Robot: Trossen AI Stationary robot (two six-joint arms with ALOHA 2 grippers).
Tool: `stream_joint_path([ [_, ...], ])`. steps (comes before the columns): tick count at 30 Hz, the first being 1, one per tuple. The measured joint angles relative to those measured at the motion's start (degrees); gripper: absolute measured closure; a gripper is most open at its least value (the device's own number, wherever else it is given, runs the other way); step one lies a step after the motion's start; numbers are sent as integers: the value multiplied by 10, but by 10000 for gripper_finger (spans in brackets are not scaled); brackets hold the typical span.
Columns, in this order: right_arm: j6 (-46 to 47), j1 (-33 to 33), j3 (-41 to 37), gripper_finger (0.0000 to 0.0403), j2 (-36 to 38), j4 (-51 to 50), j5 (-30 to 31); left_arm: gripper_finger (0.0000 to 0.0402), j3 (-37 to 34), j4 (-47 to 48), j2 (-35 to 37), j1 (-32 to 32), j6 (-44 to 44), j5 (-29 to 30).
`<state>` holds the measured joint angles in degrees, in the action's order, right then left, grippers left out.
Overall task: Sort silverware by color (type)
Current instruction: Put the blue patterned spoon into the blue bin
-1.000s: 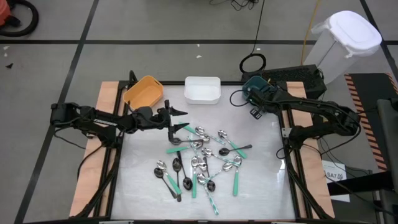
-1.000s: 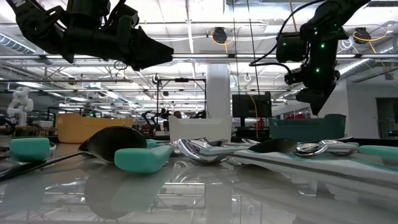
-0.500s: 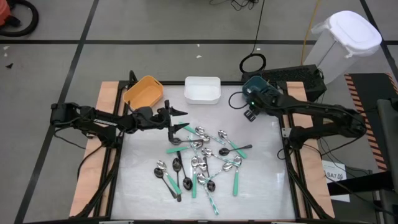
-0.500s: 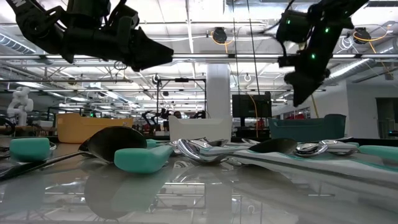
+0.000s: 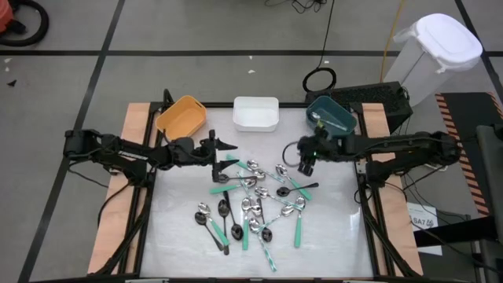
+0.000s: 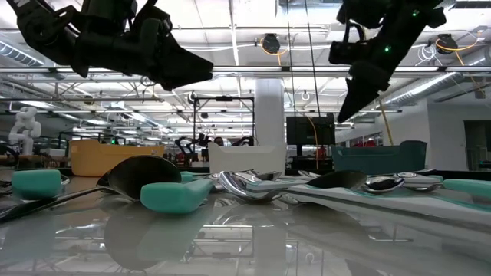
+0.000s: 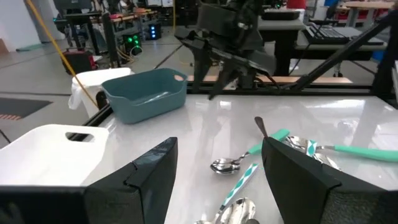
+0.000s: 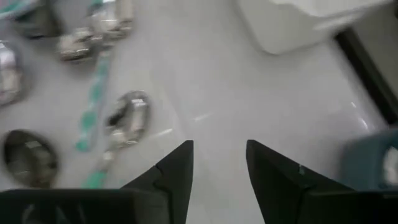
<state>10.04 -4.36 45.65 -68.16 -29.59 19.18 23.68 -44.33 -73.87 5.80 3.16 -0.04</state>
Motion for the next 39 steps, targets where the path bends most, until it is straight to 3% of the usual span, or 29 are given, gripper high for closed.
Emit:
stream_joint_path([
  [6,14,88,0,261,-31,45,-6,167,0,-3,0,-32,35,0],
  [12,-7,146,0,261,-66,174,-95,167,20,1,0,-45,31,0],
  [18,-53,176,0,261,-121,250,-181,167,64,82,0,-62,19,1],
  [22,-52,184,14,261,-162,246,-180,167,86,144,0,-72,16,1],
  [34,-38,242,86,261,-275,253,-191,167,87,195,-15,-106,-45,2],
  [39,2,272,97,261,-310,250,-146,167,87,175,-66,-136,-54,2],
])
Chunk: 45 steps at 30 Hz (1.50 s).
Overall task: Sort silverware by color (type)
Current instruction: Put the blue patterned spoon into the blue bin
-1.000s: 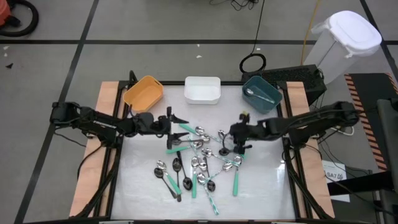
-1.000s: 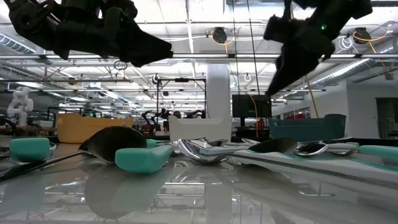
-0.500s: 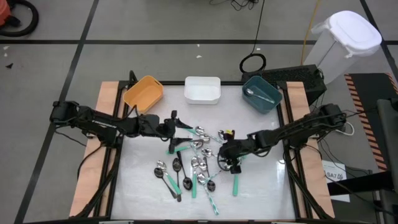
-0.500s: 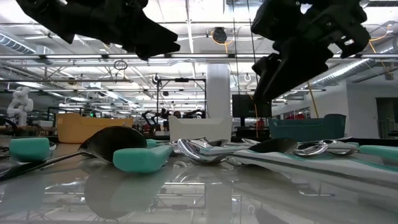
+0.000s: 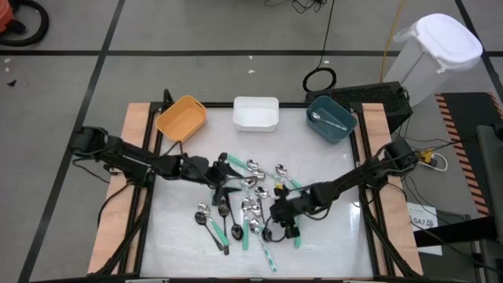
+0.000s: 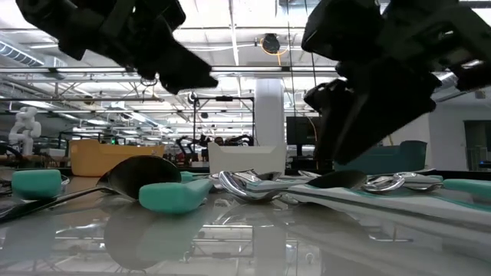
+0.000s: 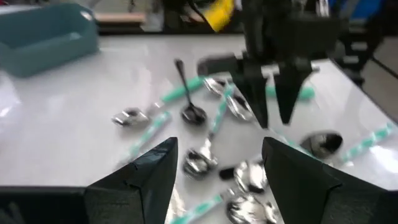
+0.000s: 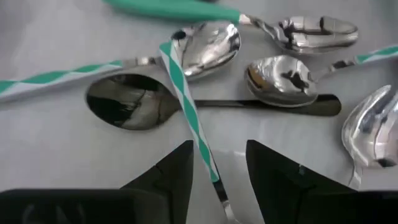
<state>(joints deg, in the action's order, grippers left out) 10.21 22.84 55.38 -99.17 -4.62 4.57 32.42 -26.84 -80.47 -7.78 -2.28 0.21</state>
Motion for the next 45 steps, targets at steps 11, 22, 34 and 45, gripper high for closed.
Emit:
stream_joint_path([
  [11,33,32,14,262,-57,-2,61,167,0,-104,-99,-41,-2,0],
  [22,48,41,14,370,-57,0,59,167,0,-108,-103,-51,9,-1],
  [34,-20,38,51,379,7,-46,119,167,0,-141,-103,-29,90,-1],
  [45,-41,39,44,380,117,-82,280,167,0,-200,-103,2,143,-1],
])
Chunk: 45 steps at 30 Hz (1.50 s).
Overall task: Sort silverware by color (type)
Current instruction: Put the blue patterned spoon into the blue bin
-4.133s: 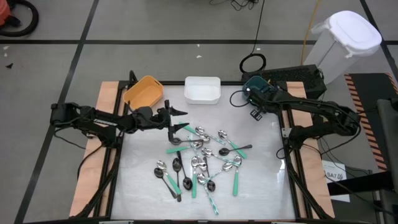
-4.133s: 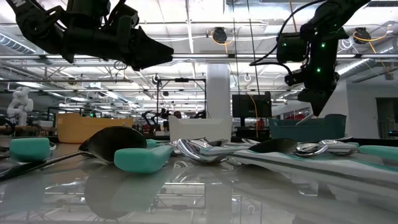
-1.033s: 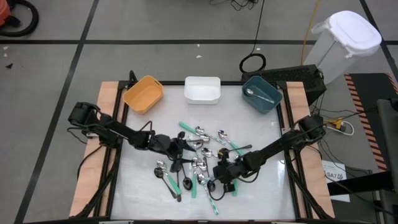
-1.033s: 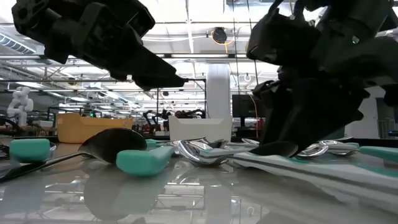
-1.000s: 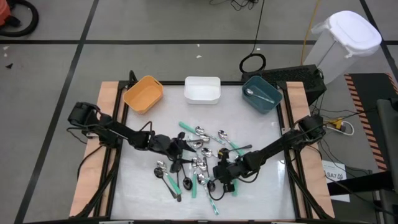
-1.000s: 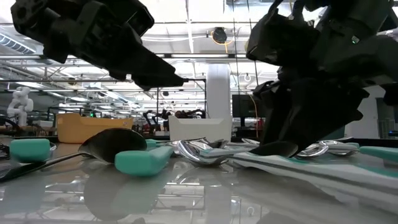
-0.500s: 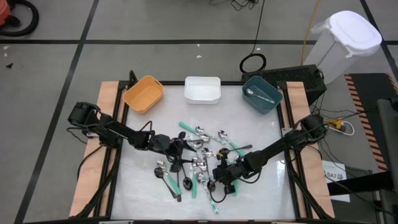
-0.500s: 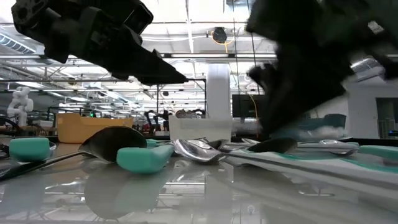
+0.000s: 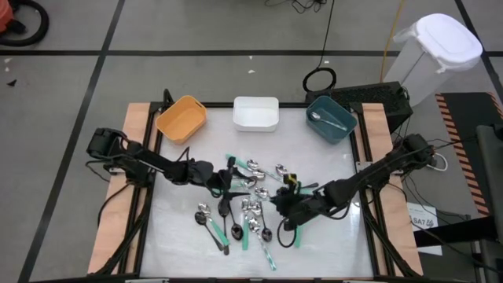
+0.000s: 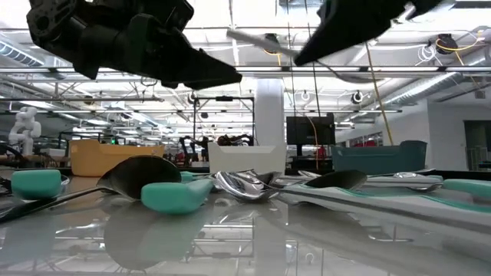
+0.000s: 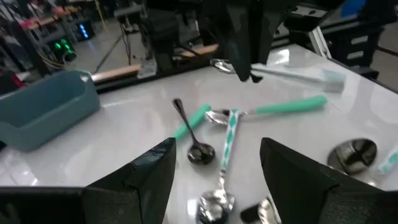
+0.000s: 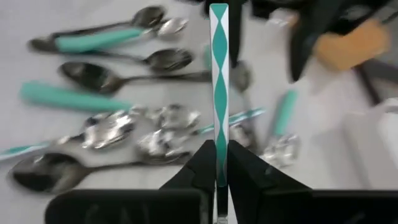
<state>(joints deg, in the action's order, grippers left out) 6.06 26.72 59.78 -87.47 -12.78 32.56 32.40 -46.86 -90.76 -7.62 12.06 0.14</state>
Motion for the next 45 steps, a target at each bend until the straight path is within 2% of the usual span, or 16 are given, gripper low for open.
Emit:
stream_joint_path([
  [4,-14,-7,-15,385,13,20,36,167,0,-10,0,8,10,-3],
  [10,-24,-22,-28,384,19,45,36,167,0,-13,0,17,27,-6],
  [17,-71,-49,-96,384,18,198,29,167,11,-13,0,20,28,-34],
  [20,-84,-62,-117,384,18,282,2,167,16,-7,0,19,26,-42],
  [24,-106,-70,-141,383,19,384,1,167,20,-1,0,19,22,-43],
  [30,-113,-79,-157,383,19,484,8,167,20,-13,0,20,8,-43],
  [36,-132,-80,-159,383,19,532,85,167,20,-39,0,20,-13,-42],
  [41,-180,-83,-159,383,6,628,95,167,27,-42,0,19,-26,2],
  [45,-216,-83,-159,383,-15,689,77,167,43,-38,0,17,-49,17],
])
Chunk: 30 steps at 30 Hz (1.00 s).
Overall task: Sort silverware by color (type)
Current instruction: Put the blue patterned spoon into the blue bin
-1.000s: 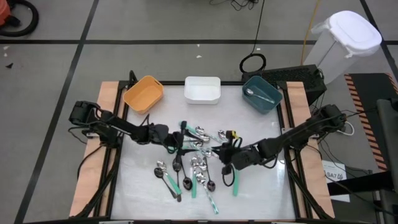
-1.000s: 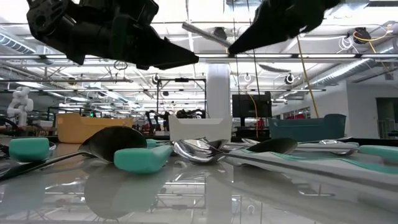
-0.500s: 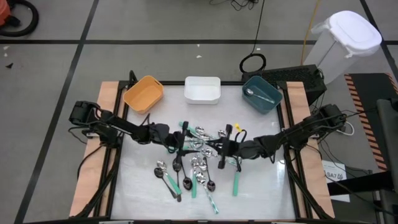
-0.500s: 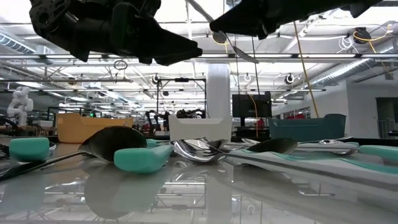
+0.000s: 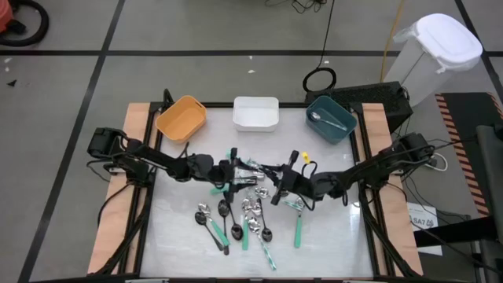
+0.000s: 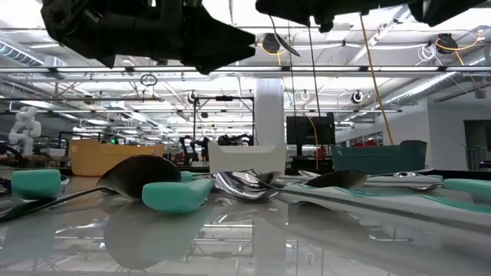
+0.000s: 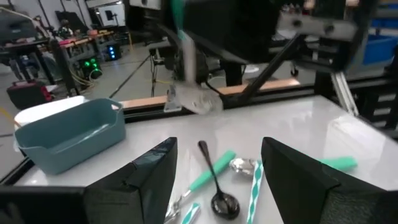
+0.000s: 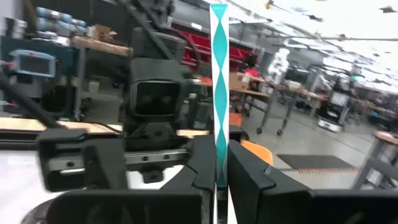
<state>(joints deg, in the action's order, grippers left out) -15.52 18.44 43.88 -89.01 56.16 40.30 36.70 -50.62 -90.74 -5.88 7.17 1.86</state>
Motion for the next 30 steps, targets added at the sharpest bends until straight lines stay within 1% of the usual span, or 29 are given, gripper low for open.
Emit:
stream_joint_path([
  [8,-24,-1,0,383,-29,55,-11,167,7,1,0,-24,-2,59],
  [12,-33,-1,0,383,-28,61,-16,167,7,-6,0,-26,-17,88],
  [16,-43,-4,0,383,-29,59,-19,167,7,-17,-5,-26,-39,102],
  [19,-47,-10,1,383,-28,52,-51,167,10,-40,-29,-31,-31,96],
  [23,-48,-19,1,383,-28,47,-103,167,43,-41,-86,-43,-1,87],
  [30,-47,-20,1,383,-28,30,-104,167,122,-44,-183,-55,-18,93],
])
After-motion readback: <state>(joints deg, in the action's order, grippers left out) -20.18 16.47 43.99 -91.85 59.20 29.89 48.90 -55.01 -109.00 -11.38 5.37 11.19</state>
